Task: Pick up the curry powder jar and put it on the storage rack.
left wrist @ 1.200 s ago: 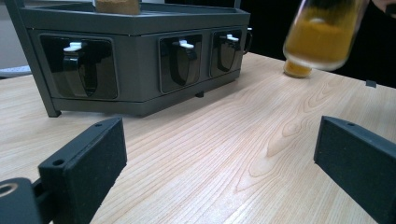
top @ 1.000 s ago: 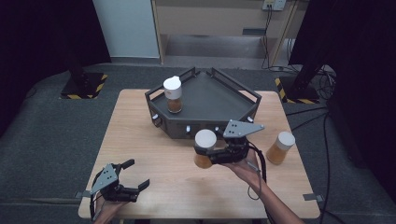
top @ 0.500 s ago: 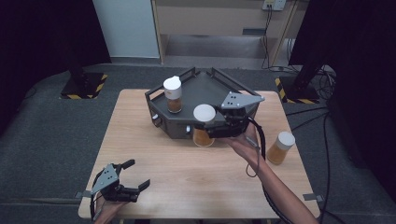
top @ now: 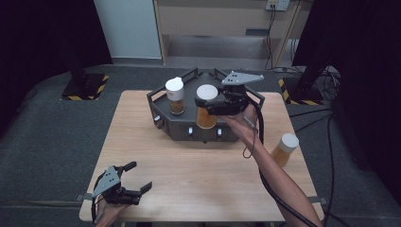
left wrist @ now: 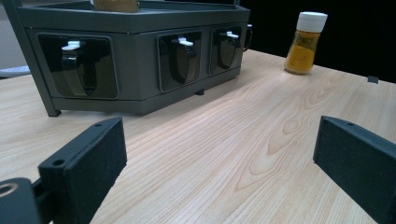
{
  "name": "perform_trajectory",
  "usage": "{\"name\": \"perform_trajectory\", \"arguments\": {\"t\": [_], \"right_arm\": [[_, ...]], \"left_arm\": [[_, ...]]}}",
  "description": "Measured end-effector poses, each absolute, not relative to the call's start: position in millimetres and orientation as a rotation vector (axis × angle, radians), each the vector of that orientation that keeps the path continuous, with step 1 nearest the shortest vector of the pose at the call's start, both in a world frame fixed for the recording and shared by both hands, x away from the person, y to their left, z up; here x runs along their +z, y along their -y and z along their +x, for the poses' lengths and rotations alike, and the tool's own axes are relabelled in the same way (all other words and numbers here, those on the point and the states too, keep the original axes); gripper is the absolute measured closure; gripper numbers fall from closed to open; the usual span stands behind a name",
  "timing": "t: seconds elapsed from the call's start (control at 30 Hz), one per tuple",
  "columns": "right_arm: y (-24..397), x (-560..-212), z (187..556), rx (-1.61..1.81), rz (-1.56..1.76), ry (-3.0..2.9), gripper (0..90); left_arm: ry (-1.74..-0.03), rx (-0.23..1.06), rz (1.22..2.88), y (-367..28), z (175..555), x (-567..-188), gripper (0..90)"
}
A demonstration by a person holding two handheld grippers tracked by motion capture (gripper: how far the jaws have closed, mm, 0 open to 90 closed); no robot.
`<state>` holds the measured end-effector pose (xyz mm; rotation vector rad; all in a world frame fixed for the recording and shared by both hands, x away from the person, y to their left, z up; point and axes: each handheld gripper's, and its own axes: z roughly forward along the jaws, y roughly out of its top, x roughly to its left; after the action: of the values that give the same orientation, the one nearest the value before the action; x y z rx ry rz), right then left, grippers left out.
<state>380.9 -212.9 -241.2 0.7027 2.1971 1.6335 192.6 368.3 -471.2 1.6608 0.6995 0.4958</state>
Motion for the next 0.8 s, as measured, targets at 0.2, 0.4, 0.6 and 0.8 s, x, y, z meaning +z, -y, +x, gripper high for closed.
{"name": "perform_trajectory", "arguments": {"t": [0.2,0.4,0.6,0.8], "right_arm": [[203,-243,395,1.595,0.764,-2.145,33.0],[193,-249,406,1.562,0.829,-2.083,33.2],[184,-255,415,1.526,0.859,-2.046,33.2],[178,-266,424,1.505,0.898,-2.013,33.3]], "left_arm": [[-0.699,0.494,1.66,-369,193,-471,1.5],[-0.696,0.493,1.659,-369,193,-472,1.5],[-0.699,0.492,1.654,-370,193,-472,1.5],[-0.7,0.49,1.655,-370,193,-472,1.5]]}}
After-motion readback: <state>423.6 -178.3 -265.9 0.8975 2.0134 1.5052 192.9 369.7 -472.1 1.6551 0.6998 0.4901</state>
